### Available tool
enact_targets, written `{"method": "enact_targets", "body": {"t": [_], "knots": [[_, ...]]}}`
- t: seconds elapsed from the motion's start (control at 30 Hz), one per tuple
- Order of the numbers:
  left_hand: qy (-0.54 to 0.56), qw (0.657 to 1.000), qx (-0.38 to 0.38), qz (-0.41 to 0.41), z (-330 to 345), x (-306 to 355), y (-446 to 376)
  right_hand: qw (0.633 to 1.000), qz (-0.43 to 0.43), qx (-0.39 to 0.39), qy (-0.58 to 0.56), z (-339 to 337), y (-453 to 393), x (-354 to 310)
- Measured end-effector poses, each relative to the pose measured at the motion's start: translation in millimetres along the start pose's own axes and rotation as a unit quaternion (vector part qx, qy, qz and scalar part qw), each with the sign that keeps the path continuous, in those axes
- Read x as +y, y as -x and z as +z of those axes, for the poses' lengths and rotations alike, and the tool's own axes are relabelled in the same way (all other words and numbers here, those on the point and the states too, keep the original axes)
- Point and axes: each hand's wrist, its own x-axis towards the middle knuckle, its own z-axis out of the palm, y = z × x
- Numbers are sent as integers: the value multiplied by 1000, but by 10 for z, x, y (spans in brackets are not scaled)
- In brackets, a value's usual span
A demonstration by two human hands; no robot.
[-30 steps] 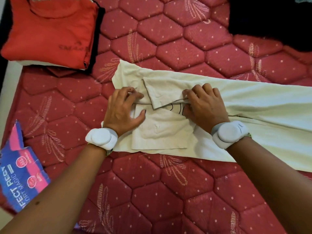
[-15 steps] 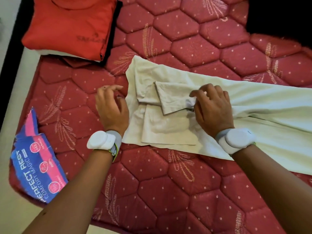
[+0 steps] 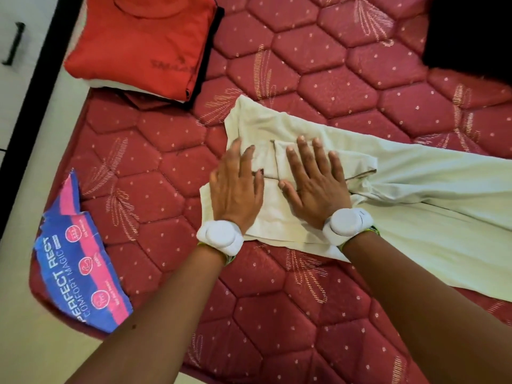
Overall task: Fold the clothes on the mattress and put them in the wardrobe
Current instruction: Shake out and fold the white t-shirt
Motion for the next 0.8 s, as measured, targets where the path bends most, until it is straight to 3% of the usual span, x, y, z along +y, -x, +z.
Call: {"method": "enact_targets", "body": {"t": [0.13,0.23,0.33,0.5,0.6,0.7,0.8], "knots": [[79,989,72,-105,-131,-231,172,996,33,64,-48,-121,-33,-88],[-5,996,47,-81,-136,-335,335,989,2,133,-60,-176,-59,-234],[-86,993,43,-74,-91,-317,359,988,-64,140,-29,-156,-155,-411],[-95,991,47,-84,-47,-147,231,991,-25,130,31,-108,-374,-529],[-81,992,41,-85,26,-77,179,987,-30,126,-92,-132,-471,-460],[-36,993,87,-77,44,-30,121,956,3,144,-255,-271,-503,-362],[-2,990,134,-37,18,47,43,939,-2,183,-292,-390,-465,-299]]}}
